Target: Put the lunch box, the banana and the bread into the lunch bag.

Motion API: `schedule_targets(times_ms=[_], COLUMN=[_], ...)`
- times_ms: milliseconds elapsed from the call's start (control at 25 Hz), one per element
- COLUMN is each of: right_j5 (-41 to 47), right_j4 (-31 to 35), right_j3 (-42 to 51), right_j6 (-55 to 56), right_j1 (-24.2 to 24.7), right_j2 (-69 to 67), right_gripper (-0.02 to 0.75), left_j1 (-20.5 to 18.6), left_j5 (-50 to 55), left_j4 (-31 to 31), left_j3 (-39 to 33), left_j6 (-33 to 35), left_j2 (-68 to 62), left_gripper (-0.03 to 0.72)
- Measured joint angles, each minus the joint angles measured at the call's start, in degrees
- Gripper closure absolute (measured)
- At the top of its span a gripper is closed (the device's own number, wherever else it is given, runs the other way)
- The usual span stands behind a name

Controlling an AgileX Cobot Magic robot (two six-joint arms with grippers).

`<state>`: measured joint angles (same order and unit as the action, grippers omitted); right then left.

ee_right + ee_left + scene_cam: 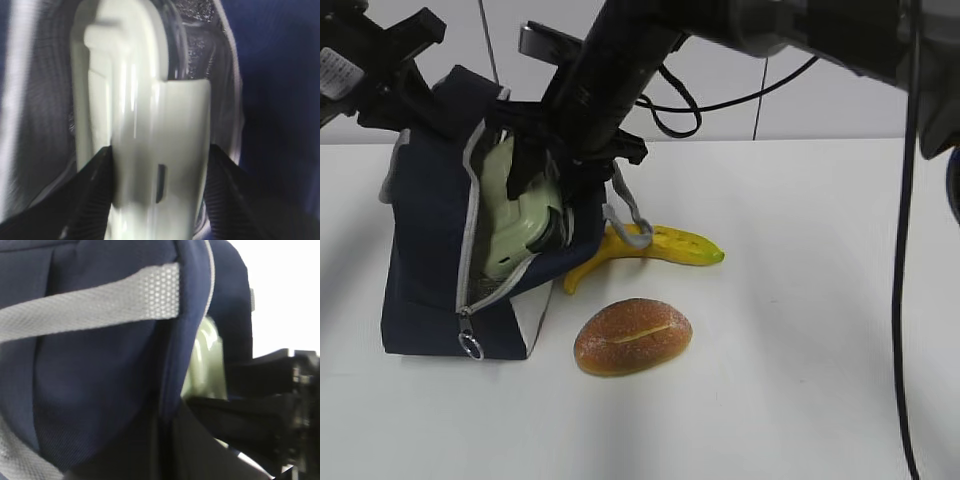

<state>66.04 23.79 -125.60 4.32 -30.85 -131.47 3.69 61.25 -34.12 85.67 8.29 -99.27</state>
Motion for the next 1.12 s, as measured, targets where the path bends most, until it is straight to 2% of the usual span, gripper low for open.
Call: schedule_targets(times_ms=[280, 720, 1000, 1120], right_j5=[-5.2, -9.9, -9.2, -5.4], right_j4=[3.2, 15.6, 17.3, 13.0], right_j3=[0.0, -0.5, -1.5, -4.1], right_j6=[0.1, -6.1, -8.1, -8.3], right_j1=[-0.6, -0.7, -0.7, -0.7], right_j2=[-3.0, -9.1, -10.0, -10.0], right_gripper=[0.357, 0.349, 0.233, 0.220], left_j1=[0.0, 0.0, 0.0, 0.0], left_j5=[-0.1, -0.6, -0.7, -0.6], left_j4=[0.0, 0.2, 0.8, 0.7], left_j3=[0.0, 0.0, 0.0, 0.0], left_j6=[0.0, 0.0, 0.1, 0.1], left_j2=[0.0, 0.0, 0.0, 0.0], left_gripper=[0.691, 0.691, 0.691, 0.691])
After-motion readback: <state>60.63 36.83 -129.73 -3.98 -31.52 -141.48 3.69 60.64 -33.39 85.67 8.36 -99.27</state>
